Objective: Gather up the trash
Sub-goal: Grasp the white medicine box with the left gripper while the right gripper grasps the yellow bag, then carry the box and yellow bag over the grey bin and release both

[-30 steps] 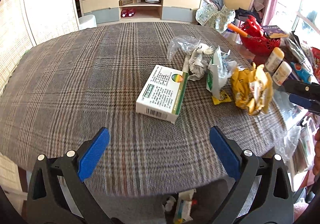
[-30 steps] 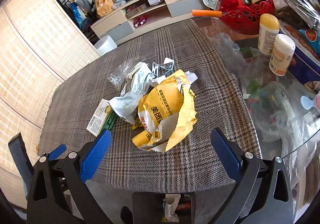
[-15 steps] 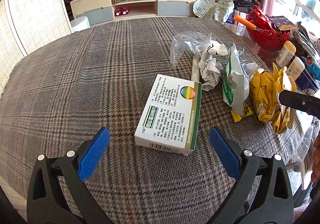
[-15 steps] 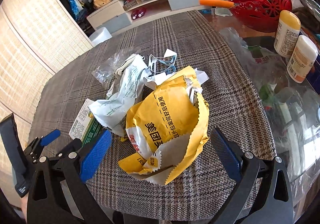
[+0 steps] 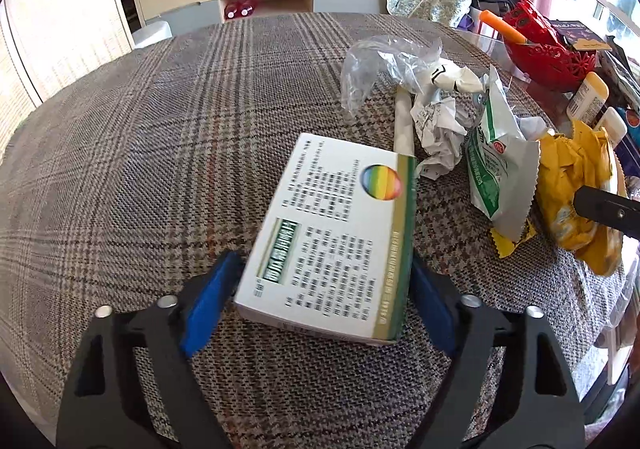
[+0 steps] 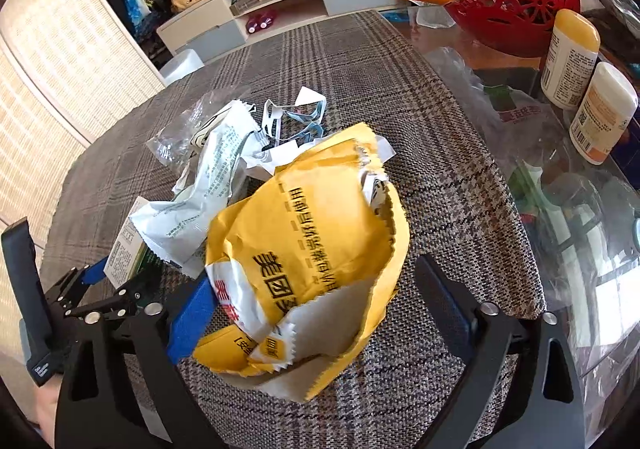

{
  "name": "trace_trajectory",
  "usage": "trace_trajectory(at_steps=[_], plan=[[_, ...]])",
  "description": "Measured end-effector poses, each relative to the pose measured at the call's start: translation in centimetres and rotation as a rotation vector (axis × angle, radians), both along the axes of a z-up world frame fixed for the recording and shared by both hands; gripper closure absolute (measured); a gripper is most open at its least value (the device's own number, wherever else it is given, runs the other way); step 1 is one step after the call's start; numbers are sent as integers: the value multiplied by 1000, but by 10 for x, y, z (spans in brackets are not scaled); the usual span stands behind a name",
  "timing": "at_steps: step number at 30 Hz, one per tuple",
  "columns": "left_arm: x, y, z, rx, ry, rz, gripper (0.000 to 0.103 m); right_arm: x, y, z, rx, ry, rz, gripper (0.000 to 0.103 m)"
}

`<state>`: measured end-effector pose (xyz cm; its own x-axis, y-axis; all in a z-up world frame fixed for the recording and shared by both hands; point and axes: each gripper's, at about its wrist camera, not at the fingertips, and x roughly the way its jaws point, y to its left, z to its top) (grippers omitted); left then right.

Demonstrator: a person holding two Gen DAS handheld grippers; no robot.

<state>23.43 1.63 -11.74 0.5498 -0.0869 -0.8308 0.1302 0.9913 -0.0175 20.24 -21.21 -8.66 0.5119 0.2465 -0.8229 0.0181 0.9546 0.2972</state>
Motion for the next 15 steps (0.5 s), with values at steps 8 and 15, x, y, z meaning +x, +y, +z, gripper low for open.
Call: trace_trajectory(at_steps=[8,15], plan=[[-12,-1,10,-30,-9,-21,36,-15,-21,15,57,-25,-9,32],[-43,-9,41,-21,-54,-26,36,-48,-34,35,69,-78,-9,32]])
